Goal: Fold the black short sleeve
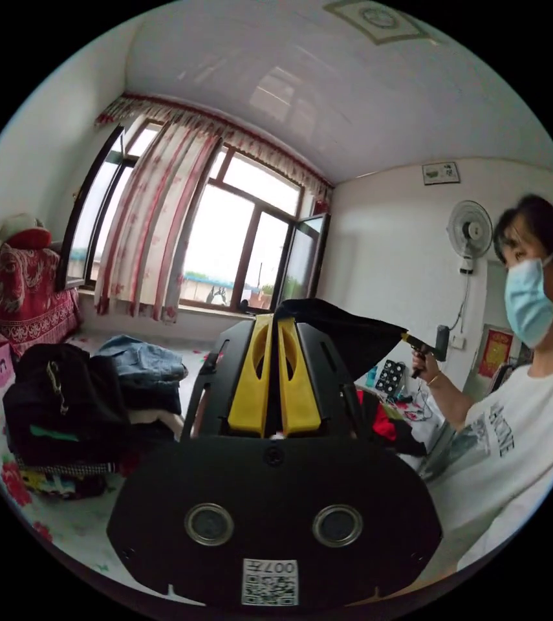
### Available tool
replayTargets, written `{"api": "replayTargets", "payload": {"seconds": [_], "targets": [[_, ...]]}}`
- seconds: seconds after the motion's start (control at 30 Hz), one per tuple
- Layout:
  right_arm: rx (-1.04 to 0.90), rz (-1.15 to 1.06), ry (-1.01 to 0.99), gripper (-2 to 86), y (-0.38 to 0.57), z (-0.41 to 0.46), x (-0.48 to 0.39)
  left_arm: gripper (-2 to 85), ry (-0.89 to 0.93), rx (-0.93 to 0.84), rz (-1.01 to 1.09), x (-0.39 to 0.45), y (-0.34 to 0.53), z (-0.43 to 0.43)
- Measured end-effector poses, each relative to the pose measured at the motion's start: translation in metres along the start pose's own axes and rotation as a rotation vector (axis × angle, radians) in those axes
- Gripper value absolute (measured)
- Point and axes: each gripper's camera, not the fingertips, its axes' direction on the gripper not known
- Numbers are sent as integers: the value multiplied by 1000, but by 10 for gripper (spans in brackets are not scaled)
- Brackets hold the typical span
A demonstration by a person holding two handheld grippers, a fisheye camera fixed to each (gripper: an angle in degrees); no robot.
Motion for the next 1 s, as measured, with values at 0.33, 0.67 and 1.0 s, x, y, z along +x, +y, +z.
{"api": "replayTargets", "payload": {"seconds": [0.33, 0.67, 1.0], "targets": [[-729, 490, 86, -2, 272, 105, -50, -8, -205, -754, -464, -32, 349, 82], [-972, 667, 195, 24, 337, 118, -48, 3, -328, -890, -679, -60, 419, 70], [-1059, 665, 76, 65, 349, 163, -48, 89, -244, -1070, -597, -37, 430, 148]]}}
